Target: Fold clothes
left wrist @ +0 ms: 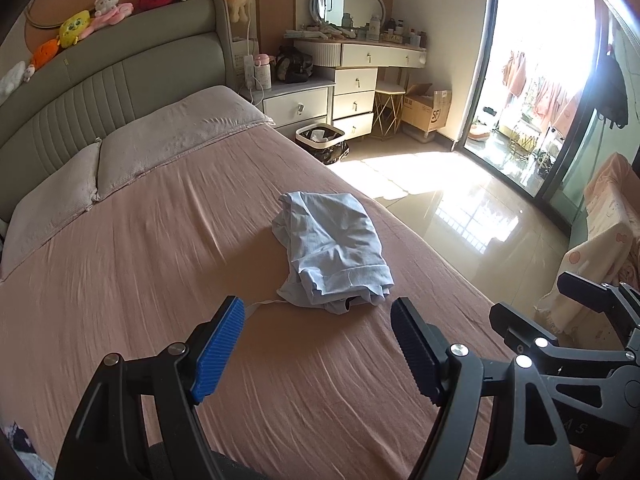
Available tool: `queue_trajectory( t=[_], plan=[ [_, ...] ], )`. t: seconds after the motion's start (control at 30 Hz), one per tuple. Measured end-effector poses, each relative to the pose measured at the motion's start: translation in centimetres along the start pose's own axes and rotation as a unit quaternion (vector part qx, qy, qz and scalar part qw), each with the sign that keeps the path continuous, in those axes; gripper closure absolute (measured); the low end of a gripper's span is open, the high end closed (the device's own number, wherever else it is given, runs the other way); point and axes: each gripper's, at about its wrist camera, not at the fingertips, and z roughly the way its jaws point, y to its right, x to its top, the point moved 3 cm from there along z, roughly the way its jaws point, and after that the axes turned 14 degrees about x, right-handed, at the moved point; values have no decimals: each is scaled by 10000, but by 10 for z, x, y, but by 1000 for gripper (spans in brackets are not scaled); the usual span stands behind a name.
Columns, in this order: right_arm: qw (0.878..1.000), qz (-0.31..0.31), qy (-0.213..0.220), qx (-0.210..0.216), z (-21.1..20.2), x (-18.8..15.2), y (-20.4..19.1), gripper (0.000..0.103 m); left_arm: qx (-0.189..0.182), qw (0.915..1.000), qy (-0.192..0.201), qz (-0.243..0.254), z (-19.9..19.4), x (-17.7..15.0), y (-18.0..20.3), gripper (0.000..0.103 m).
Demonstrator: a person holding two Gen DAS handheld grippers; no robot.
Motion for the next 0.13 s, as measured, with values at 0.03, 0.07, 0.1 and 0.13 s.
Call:
queue_trajectory(
  t=[0.03,0.07,0.1,0.13],
  plan=[
    [10000,23,-6,-3,0,0,1,16,5,10000,16,0,-1,1,0,28],
    [10000,27,-17,-47,0,0,2,16,4,10000,3,14,-1,1,1,28],
    [10000,27,-22,-88,1,0,2,16,-7,10000,-14,24,-1,2,2,28],
    [9999,26,-26,-128,1,0,3,16,-33,10000,-42,28,0,3,3,28]
  ],
)
